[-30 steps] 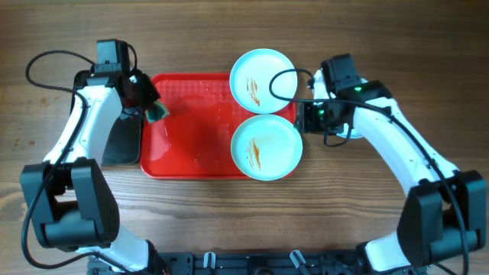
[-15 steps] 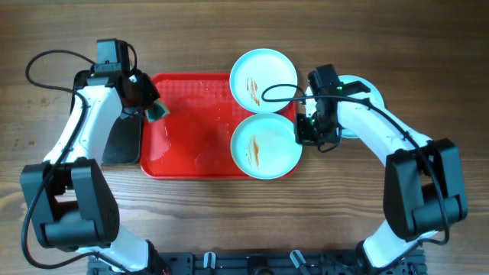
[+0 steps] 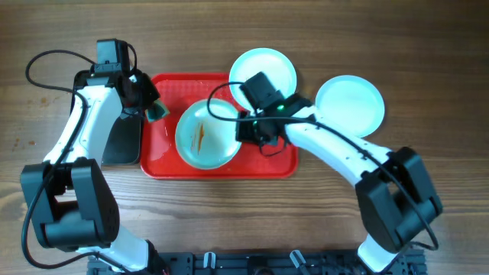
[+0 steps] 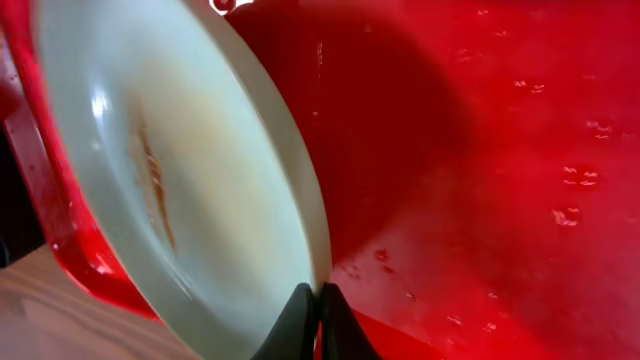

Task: Clean dirty plates on tray and stack at the side
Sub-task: 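Grasp the lower-right sauced plate rim with the right gripper, pull it left, then scrub the held plate with the sponge in the left gripper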

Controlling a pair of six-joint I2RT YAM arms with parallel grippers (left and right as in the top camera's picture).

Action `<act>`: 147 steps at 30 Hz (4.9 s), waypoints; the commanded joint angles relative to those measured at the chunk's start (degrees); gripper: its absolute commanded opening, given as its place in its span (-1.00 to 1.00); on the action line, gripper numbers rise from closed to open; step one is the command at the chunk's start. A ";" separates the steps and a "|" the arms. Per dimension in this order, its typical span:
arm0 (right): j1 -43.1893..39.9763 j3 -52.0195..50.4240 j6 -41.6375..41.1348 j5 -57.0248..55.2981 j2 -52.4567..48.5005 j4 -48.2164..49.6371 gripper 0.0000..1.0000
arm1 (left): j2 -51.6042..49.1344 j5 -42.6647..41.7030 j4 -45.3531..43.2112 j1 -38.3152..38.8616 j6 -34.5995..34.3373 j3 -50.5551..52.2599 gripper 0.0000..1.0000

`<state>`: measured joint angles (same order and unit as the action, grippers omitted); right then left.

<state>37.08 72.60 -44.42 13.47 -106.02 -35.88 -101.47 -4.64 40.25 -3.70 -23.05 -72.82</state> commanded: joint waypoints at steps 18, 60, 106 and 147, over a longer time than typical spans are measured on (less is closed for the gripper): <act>0.61 10.69 7.72 2.91 -13.31 -5.62 -0.70 | -0.55 -0.92 -1.95 0.39 0.26 -0.26 -0.92; -0.09 10.64 2.40 -4.96 -17.33 7.63 -0.91 | -11.19 -13.35 3.06 9.22 31.61 -0.26 -0.92; -0.09 10.64 2.91 -3.19 -17.33 8.07 -0.91 | -11.19 -25.92 12.39 8.57 45.35 -0.26 -0.92; -0.09 10.64 3.08 -3.21 -17.33 8.24 -0.91 | -11.21 17.57 0.94 8.74 2.58 -0.26 -0.92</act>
<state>37.30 82.76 -41.15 11.42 -121.95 -27.11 -111.87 -4.54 37.50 5.69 -8.32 -73.47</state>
